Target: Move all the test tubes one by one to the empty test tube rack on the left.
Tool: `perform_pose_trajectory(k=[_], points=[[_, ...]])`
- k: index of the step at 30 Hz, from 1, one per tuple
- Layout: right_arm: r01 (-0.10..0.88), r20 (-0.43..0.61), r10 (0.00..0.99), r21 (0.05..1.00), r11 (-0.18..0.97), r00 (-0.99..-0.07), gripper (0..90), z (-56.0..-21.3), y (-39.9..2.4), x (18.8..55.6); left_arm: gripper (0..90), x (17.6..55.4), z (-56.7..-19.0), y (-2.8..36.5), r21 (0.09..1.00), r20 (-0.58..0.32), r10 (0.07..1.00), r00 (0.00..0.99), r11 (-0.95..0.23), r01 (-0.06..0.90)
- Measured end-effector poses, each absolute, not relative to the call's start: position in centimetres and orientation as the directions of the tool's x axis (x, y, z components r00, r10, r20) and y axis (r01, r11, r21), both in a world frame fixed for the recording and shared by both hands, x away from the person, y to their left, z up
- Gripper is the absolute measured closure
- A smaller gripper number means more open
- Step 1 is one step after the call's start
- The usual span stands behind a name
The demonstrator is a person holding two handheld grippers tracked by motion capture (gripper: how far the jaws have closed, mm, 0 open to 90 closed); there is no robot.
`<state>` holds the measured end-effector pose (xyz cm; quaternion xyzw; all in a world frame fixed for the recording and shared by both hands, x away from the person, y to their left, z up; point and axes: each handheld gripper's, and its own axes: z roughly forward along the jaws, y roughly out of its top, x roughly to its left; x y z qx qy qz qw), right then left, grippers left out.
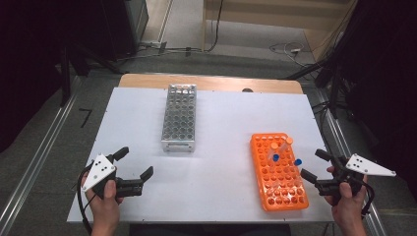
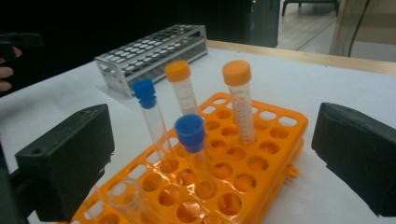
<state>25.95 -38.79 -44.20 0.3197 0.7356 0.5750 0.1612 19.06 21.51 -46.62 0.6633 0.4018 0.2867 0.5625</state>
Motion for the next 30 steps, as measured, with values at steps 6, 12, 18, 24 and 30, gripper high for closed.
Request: perform_pose_trajectory(k=[6, 12, 18, 24, 30], points=[[0.304, 0.130, 0.631, 0.937, 0.175, -0.765, 0.0, -43.9, -38.5, 24.4, 0.0, 19.1, -46.7, 21.6, 0.976, -0.070, 0.856, 0.512, -0.048, 0.214], [0.338, 0.165, 0.599, 0.922, 0.188, -0.784, 4.9, -44.7, -38.3, 23.4, 0.0, 19.1, -46.6, 21.5, 0.976, -0.072, 0.855, 0.514, -0.044, 0.211], [0.363, 0.184, 0.572, 0.906, 0.216, -0.800, 13.0, -45.6, -38.1, 23.8, 0.0, 19.1, -46.6, 21.2, 0.976, -0.069, 0.849, 0.523, -0.052, 0.212], [0.391, 0.202, 0.540, 0.882, 0.261, -0.817, 26.9, -46.7, -37.7, 24.3, 0.0, 19.2, -46.7, 21.1, 0.975, -0.067, 0.848, 0.525, -0.057, 0.216], [0.410, 0.199, 0.535, 0.857, 0.311, -0.821, 38.3, -47.3, -37.0, 24.5, 0.0, 19.2, -46.7, 21.1, 0.974, -0.069, 0.848, 0.526, -0.056, 0.218]])
